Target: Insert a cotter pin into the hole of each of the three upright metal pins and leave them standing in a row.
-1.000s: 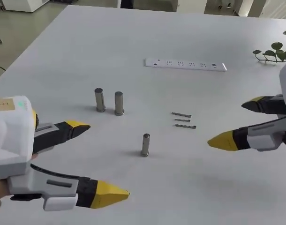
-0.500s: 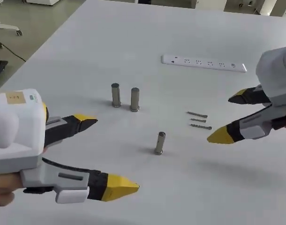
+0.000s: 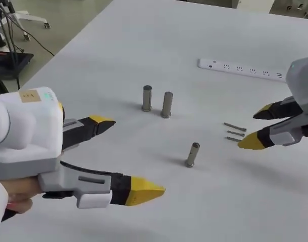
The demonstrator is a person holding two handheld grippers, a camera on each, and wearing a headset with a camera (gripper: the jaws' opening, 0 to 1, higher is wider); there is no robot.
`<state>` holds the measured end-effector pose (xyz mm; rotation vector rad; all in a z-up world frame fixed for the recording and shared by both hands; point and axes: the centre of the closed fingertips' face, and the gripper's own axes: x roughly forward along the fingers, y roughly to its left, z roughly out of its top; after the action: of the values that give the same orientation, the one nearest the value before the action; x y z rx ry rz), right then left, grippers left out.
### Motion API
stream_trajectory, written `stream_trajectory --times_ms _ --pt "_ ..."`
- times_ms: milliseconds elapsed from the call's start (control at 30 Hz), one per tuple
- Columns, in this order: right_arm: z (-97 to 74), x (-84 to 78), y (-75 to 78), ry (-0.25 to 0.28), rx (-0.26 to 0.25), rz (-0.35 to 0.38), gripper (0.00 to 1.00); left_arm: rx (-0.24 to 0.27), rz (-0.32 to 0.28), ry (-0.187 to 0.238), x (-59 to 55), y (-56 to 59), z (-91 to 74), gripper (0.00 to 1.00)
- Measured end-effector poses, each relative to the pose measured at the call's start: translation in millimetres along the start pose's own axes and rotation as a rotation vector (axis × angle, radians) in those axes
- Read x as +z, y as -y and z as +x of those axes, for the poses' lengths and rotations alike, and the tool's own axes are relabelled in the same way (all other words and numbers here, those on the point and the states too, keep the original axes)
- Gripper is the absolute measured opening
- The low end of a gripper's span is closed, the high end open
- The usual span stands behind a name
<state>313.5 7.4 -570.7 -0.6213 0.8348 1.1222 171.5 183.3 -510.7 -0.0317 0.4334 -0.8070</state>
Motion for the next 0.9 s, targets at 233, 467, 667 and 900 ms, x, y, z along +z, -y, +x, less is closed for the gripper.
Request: stream_trajectory --times_ms 233,467,667,900 --pt "12.8 -7.3 8.1 -0.058 0.037 -0.068 0.4 0.019 -0.004 0.002 -1.2 -4.8 -3.9 0.98" --pt "23.4 -15.0 5.8 -0.116 0.071 -0.113 0.3 0.033 -0.014 0.011 -1.8 -9.3 -7.4 0.98" --pt "30.5 -12.7 7.2 -0.121 0.088 -0.133 0.22 0.029 -0.02 0.009 -4.6 -10.6 -8.1 0.97" --pt "33.2 -12.0 15.2 -0.128 0.086 -0.172 0.12 0.024 -0.02 0.005 -5.7 -11.3 -7.4 0.97"
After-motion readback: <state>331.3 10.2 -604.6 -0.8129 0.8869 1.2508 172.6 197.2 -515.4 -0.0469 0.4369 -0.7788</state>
